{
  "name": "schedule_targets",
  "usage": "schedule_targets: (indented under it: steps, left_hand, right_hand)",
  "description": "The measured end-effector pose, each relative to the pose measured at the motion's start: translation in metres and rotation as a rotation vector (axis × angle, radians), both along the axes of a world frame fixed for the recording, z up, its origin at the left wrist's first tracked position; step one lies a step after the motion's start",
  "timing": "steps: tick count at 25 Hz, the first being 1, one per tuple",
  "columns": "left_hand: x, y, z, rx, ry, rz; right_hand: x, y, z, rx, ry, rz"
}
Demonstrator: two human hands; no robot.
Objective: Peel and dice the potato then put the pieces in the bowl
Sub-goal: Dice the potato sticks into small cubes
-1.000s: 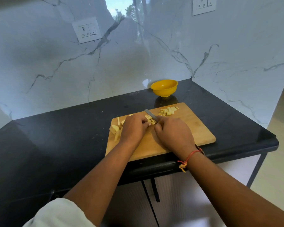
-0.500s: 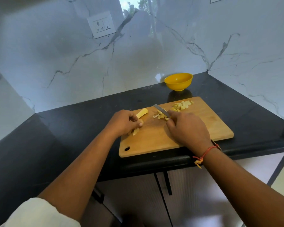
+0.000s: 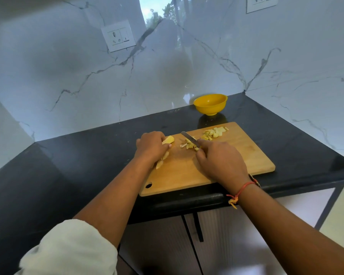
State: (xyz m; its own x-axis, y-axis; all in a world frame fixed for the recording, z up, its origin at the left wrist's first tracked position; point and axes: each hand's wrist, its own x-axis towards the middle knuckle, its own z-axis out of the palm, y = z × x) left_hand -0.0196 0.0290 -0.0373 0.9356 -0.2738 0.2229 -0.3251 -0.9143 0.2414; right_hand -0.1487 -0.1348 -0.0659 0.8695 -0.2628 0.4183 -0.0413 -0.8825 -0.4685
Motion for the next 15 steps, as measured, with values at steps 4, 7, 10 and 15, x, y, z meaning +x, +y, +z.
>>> schedule_targets:
  steps: [4,7,10,15]
  left_hand:
    - [0.0041,-0.0072,0.0019,0.005,-0.022,0.027]
    - [0.0064,-0.0072,0.0016,-0.094,0.027,-0.006]
    - [0.0030,-0.0053,0.0010,-0.145,-0.001,-0.060]
    - [-0.0026,-0.0040,0.0031,-0.147,-0.068,-0.103]
  right_hand:
    - [0.0007,0.0004,-0.0008,-0.007,-0.002,0.006]
    - [0.0010,0.0000,-0.0009,-0.006,0.004,-0.002]
    - [0.0005,0.0003,-0.0006,-0.003,0.005,0.004]
    - [0.0007,0.0002,-0.0007,-0.002,-0.011,0.002]
